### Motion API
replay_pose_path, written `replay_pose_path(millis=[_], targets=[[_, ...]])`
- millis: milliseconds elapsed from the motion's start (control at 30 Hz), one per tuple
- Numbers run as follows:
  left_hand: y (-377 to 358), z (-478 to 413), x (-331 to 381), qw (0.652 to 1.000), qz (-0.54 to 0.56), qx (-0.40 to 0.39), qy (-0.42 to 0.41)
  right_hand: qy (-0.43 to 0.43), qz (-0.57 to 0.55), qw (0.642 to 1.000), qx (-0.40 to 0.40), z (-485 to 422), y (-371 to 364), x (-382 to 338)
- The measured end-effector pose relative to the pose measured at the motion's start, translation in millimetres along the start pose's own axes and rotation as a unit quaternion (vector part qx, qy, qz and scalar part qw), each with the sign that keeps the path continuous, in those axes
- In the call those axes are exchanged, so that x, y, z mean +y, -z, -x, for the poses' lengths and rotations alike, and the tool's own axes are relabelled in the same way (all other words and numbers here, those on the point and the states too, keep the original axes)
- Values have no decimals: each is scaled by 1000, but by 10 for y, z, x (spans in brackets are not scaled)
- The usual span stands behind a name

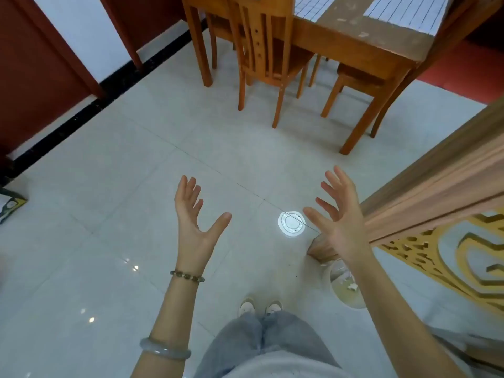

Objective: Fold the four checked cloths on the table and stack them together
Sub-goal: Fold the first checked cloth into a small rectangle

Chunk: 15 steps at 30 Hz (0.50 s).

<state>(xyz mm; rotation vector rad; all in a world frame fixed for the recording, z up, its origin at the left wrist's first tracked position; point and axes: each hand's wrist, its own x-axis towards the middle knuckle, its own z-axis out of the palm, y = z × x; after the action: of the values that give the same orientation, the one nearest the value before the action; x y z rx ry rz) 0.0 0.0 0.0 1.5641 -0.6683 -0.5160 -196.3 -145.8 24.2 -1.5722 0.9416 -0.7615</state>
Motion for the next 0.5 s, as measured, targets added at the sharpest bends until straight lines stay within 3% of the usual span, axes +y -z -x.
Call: replay_pose_path(millis=[500], targets=[[160, -500, -79, 996, -10, 90, 3, 3, -11, 994, -112, -870, -427, 108]])
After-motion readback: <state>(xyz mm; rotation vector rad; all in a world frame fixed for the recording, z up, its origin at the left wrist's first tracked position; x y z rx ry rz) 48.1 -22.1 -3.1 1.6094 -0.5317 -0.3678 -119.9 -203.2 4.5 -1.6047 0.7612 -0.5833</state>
